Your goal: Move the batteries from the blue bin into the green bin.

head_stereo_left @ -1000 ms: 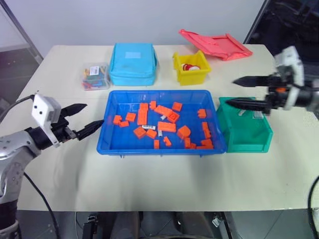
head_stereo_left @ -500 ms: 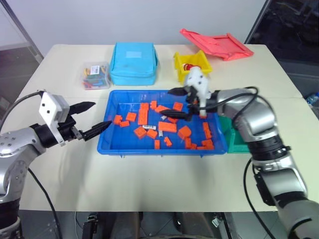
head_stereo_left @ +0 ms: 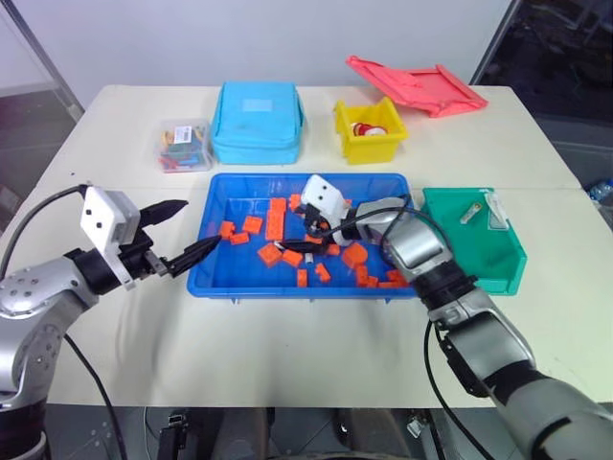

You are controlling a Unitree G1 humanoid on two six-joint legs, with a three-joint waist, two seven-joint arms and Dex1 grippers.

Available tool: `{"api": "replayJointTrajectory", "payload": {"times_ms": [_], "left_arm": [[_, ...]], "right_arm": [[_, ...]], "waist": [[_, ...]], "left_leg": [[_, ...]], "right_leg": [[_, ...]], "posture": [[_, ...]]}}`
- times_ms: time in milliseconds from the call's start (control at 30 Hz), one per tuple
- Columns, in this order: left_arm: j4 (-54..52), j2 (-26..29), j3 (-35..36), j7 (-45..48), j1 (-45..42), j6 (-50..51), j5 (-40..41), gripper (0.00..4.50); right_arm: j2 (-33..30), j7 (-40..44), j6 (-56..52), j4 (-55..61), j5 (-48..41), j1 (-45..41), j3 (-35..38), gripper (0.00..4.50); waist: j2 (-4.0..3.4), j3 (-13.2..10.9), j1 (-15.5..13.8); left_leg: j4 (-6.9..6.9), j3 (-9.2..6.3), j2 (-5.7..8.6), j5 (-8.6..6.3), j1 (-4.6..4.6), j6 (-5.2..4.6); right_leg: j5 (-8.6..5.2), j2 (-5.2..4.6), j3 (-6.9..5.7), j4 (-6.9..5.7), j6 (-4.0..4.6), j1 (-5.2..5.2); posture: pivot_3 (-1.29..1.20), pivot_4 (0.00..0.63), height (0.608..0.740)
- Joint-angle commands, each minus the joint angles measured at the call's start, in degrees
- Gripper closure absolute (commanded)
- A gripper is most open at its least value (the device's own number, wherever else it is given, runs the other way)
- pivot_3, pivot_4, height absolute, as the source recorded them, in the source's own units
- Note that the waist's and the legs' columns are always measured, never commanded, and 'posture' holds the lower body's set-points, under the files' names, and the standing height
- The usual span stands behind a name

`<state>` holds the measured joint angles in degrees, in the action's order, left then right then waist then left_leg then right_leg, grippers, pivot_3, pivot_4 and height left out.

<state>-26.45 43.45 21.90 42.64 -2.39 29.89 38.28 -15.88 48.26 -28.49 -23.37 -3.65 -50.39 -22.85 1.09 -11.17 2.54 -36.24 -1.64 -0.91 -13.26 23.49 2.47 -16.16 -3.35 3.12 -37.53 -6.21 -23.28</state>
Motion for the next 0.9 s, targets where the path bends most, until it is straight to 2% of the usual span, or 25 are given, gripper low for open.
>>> {"api": "replayJointTrajectory", "payload": {"times_ms": [33, 600, 700, 733, 900], "left_arm": [[-2.6, -0.4, 2.4, -1.1, 0.4, -0.5, 1.1, 0.00], [-1.9, -1.4, 2.1, -2.1, -0.3, -1.6, 0.5, 0.00], [-2.0, -1.5, 2.1, -2.2, -0.4, -1.6, 0.5, 0.00], [-2.0, -1.5, 2.2, -2.3, -0.5, -1.6, 0.5, 0.00], [-2.5, -1.8, 2.7, -2.8, -0.6, -1.8, 0.7, 0.00]], "right_arm": [[0.9, 0.0, -0.9, -0.2, 1.6, -1.8, -0.2, 0.08], [1.7, 2.4, -6.7, 7.6, 2.9, 2.1, -1.8, 0.08], [1.8, 2.8, -7.0, 7.0, 2.9, 2.0, -1.9, 0.82], [1.8, 3.1, -7.0, 6.6, 2.8, 1.9, -1.9, 1.22], [1.8, 4.0, -6.5, 5.1, 3.2, 1.6, -2.2, 3.87]], "waist": [[0.00, 0.0, 0.0], [0.01, 0.0, 0.0], [0.01, 0.0, 0.0], [0.01, 0.0, 0.0], [0.01, 0.0, 0.0]], "left_leg": [[0.00, 0.00, 0.00, 0.00, 0.00, 0.00], [0.00, 0.00, 0.00, 0.00, -0.02, 0.00], [0.00, 0.00, 0.00, 0.00, -0.02, 0.00], [0.00, 0.00, 0.00, 0.00, -0.02, 0.00], [-0.01, 0.00, 0.00, 0.00, -0.03, 0.00]], "right_leg": [[0.00, 0.00, 0.00, 0.00, 0.00, 0.00], [0.00, 0.00, -0.01, 0.00, 0.00, 0.01], [0.00, 0.00, -0.01, 0.00, 0.00, 0.01], [0.00, 0.00, -0.01, 0.00, 0.00, 0.02], [0.00, 0.00, -0.01, 0.00, 0.00, 0.02]], "posture": [[0.00, 0.150, 0.740], [0.00, 0.150, 0.740], [0.00, 0.150, 0.740], [0.00, 0.150, 0.740], [0.00, 0.150, 0.740]]}}
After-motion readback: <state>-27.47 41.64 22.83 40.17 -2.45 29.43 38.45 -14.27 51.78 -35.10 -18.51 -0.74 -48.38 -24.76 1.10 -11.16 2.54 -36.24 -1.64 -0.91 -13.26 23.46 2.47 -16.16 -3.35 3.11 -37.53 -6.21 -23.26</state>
